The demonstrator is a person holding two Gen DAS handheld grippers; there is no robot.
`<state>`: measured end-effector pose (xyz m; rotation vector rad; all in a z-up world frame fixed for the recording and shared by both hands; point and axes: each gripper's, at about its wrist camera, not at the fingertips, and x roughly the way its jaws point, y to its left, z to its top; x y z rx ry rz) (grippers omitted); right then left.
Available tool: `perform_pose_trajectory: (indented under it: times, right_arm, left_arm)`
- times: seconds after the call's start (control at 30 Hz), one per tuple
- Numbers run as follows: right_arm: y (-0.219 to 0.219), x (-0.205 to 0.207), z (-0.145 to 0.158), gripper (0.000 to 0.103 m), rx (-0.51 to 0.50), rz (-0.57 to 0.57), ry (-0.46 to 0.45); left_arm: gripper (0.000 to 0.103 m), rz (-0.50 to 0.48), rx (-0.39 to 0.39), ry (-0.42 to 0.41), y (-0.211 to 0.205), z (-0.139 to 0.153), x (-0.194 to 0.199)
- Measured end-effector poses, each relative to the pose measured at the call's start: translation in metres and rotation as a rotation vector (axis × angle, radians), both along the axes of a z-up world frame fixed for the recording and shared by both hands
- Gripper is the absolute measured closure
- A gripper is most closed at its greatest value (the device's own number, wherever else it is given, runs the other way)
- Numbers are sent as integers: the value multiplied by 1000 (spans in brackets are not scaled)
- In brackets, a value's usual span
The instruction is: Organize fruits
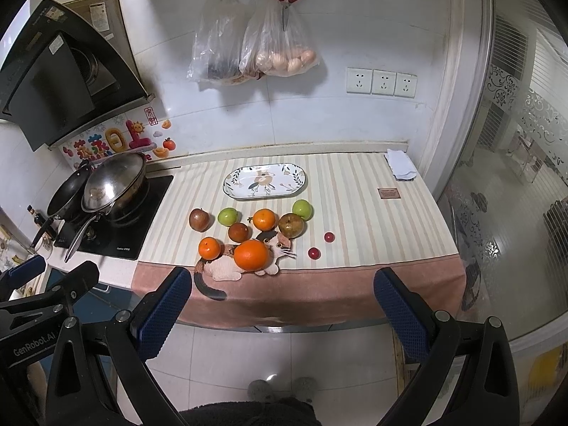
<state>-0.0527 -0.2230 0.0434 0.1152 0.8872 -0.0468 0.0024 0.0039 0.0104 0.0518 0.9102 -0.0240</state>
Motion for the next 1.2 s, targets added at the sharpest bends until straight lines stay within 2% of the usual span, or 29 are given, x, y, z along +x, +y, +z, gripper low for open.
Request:
perform_pose_trajectory:
  times: [1.2]
  right_arm:
    - [3, 1, 10, 0, 0, 3, -16]
  left_arm:
    - [0, 5, -4, -11, 3, 8, -2]
